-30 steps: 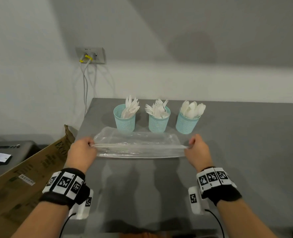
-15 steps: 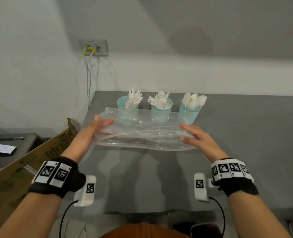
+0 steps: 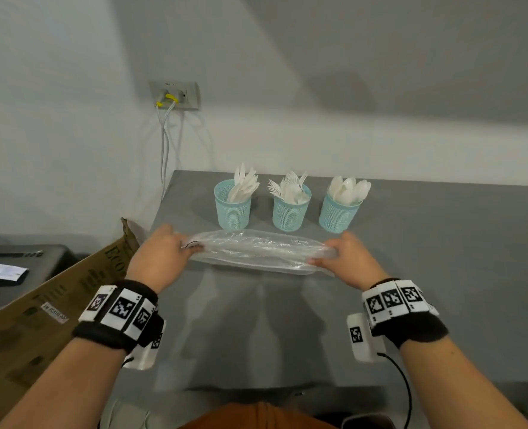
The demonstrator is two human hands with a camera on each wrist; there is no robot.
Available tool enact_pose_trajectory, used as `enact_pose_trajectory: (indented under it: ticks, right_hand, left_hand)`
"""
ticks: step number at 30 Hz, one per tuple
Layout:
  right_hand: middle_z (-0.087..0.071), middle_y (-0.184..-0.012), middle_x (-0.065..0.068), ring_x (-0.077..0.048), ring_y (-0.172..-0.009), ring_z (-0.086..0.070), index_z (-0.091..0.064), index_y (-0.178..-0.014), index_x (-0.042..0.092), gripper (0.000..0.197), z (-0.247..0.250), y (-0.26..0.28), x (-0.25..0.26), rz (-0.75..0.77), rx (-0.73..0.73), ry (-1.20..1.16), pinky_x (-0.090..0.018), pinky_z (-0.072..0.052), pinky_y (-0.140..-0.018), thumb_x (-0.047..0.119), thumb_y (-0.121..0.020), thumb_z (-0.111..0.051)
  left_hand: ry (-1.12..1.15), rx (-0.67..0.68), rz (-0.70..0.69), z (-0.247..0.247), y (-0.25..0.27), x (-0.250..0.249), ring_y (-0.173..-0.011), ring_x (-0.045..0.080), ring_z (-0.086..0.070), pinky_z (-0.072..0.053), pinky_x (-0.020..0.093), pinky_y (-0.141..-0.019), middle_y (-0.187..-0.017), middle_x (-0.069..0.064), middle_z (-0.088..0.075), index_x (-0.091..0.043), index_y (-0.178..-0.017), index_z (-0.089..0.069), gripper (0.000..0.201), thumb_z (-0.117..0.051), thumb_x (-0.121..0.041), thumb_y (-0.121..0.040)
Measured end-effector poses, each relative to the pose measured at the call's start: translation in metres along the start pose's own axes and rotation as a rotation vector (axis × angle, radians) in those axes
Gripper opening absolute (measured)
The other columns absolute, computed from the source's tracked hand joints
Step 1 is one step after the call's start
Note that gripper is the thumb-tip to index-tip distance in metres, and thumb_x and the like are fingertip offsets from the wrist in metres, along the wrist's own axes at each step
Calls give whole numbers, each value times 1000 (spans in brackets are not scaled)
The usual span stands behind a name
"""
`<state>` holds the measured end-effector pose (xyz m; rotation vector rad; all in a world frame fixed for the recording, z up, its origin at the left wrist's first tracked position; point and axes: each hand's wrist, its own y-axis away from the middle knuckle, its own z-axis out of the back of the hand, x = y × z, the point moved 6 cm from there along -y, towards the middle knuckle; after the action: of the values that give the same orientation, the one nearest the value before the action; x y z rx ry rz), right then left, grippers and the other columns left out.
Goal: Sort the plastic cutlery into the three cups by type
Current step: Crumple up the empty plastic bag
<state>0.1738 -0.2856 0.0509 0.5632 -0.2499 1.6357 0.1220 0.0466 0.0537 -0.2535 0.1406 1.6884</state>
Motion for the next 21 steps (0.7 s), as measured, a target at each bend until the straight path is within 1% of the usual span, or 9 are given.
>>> enact_pose_trajectory:
  ticks: [2,4,7,10,13,15,18,19,21]
  right_hand:
    - [-38,-110,-1,-19,-110,-34,-68,-95,13,35,13,-2,9,92,-88,5,-30,-33,-100,43,-78,-72]
    - [-41,-113,1,-19,-110,-35,-67,-92,14,23,21,-2,25,194,-127,-32,-28,-30,-101,34,-80,-72]
    - [-52,-100,-2,-21,-96,-50,-58,-89,14,17,17,-9,46,264,-72,-100,-30,-37,-80,26,-83,-69]
    - [-56,-93,1,-19,-87,-52,-49,-90,19,18,31,-14,58,277,-161,-265,-28,-36,-71,18,-84,-66]
    - [-53,-81,11,-15,-79,-50,-48,-85,21,25,50,-9,69,359,-336,-374,-23,-38,-69,4,-78,-64]
    - [-51,-78,13,-15,-76,-49,-47,-82,24,29,43,0,80,428,-378,-357,-26,-39,-68,-1,-73,-59]
    - [-52,-83,6,-21,-80,-50,-52,-81,19,24,-8,21,99,641,-303,-174,-31,-39,-70,1,-66,-54]
    - [-52,-87,4,-21,-83,-49,-54,-84,17,22,-29,27,102,685,-230,-138,-31,-39,-73,4,-67,-55]
    - [-52,-99,3,-17,-94,-49,-58,-94,17,21,-59,34,104,702,-66,-158,-29,-42,-85,16,-74,-64]
  left_hand:
    - [-35,-183,-59,6,2,-6,-107,33,-46,-44,49,-91,-114,14,-51,-15,-92,-73,36,-69,-48,-78]
    - [69,-215,-249,4,9,-31,-118,34,-48,-47,53,-94,-140,10,-40,-19,-105,-64,37,-80,-29,-73]
    - [329,-119,-484,0,16,-71,-80,27,-63,-54,43,-65,-149,-4,-28,-25,-111,-37,49,-68,-6,-78]
    - [242,-117,-574,-12,20,-95,-72,21,-61,-51,35,-60,-139,-6,-39,-33,-99,-46,37,-54,-1,-83]
    - [419,-119,-398,-16,3,-84,-99,17,-61,-47,28,-88,-121,-4,-58,-31,-104,-66,37,-44,-5,-89]
    - [844,-53,-102,-10,-9,-70,-115,16,-55,-39,31,-103,-125,-2,-59,-22,-115,-65,30,-45,-22,-93]
    - [1333,95,74,-1,-12,-80,-110,18,-59,-47,40,-97,-119,0,-62,-24,-120,-55,39,-53,-48,-89]
    - [1323,98,53,5,-11,-86,-108,18,-59,-49,38,-94,-117,1,-61,-24,-120,-50,38,-61,-41,-88]
    - [1191,77,-27,8,-13,-90,-114,16,-54,-47,36,-97,-123,2,-53,-24,-124,-35,65,-76,-23,-73]
